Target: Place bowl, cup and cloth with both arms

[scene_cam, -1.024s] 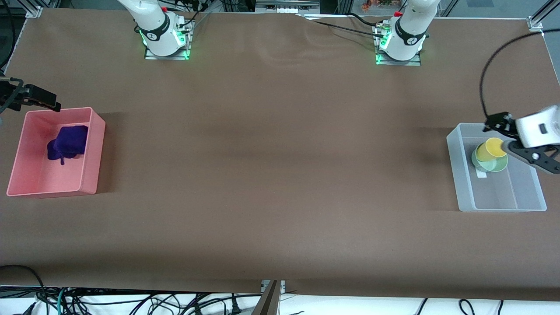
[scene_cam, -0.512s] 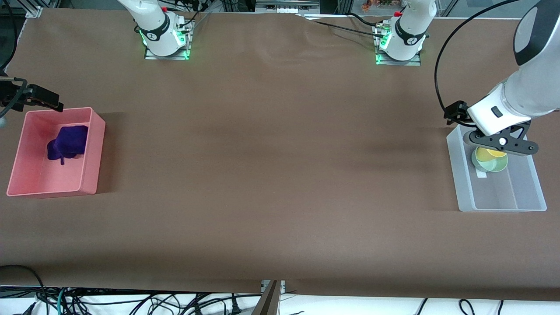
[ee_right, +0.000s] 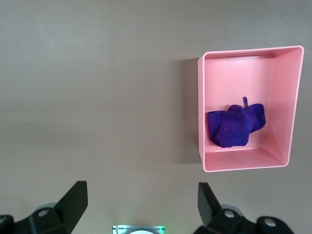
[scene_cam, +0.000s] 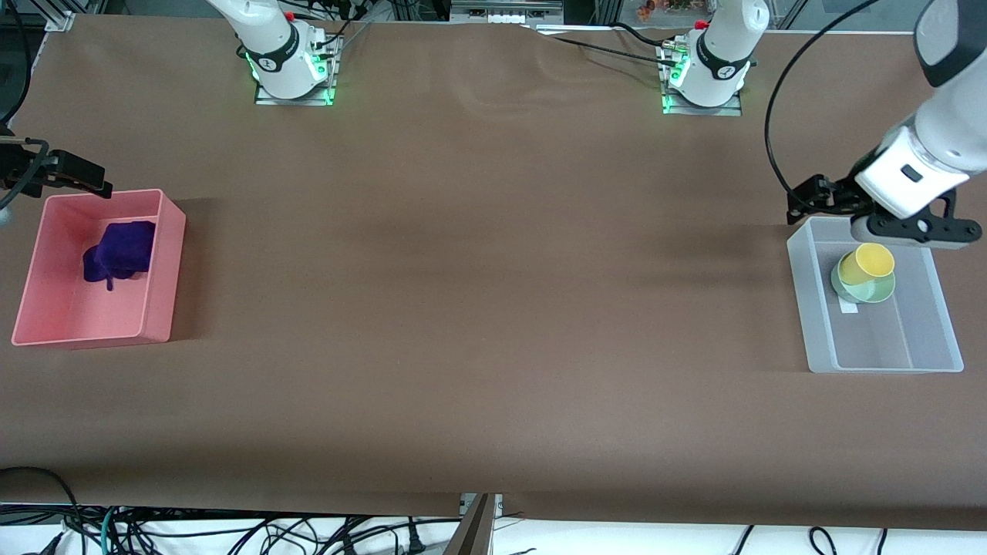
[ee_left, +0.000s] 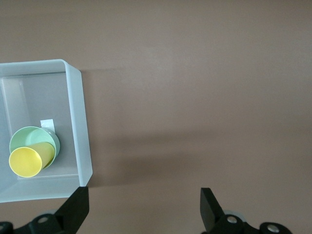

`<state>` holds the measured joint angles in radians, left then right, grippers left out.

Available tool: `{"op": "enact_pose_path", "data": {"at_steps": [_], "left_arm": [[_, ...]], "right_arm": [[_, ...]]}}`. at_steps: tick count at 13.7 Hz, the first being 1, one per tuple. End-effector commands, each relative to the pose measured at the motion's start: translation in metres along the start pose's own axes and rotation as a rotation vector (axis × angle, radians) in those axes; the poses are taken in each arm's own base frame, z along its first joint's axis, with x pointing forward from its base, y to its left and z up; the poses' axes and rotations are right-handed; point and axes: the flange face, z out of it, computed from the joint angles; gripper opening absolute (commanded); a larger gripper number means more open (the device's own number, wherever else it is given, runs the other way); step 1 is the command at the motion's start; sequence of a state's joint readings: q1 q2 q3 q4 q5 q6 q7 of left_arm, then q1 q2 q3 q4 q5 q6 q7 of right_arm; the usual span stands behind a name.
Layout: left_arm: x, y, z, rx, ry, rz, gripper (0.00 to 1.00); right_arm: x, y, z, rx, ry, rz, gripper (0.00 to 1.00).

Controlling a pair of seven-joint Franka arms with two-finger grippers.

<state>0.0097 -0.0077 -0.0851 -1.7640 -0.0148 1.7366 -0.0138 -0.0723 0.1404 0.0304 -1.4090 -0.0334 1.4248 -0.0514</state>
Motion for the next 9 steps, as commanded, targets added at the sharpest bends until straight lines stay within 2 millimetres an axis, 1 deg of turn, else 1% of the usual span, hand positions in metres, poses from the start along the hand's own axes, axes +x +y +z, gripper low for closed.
{"op": "enact_pose_path", "data": {"at_steps": [1, 3, 5, 6, 9], "left_arm": [[-0.008, 0.002, -0.002, -0.015, 0.021, -0.01, 1.0], [-0.006, 0.003, 0.002, -0.017, 0.007, -0.013, 1.0], [0.006, 0.004, -0.001, -0.019, 0.015, -0.008, 1.0], [0.009, 0.006, -0.003, -0.019, 0.009, -0.004, 1.0], [0.008, 0.006, -0.003, -0.019, -0.01, -0.004, 1.0]], "right_arm": [[-0.001, -0.001, -0.002, 0.0, 0.008, -0.006, 1.0], [-0.001, -0.001, -0.002, 0.0, 0.008, -0.006, 1.0], [-0.001, -0.001, -0.002, 0.0, 0.008, -0.006, 1.0], [-0.001, -0.001, -0.002, 0.0, 0.008, -0.006, 1.0], [-0.001, -0.002, -0.002, 0.002, 0.008, -0.006, 1.0]]}}
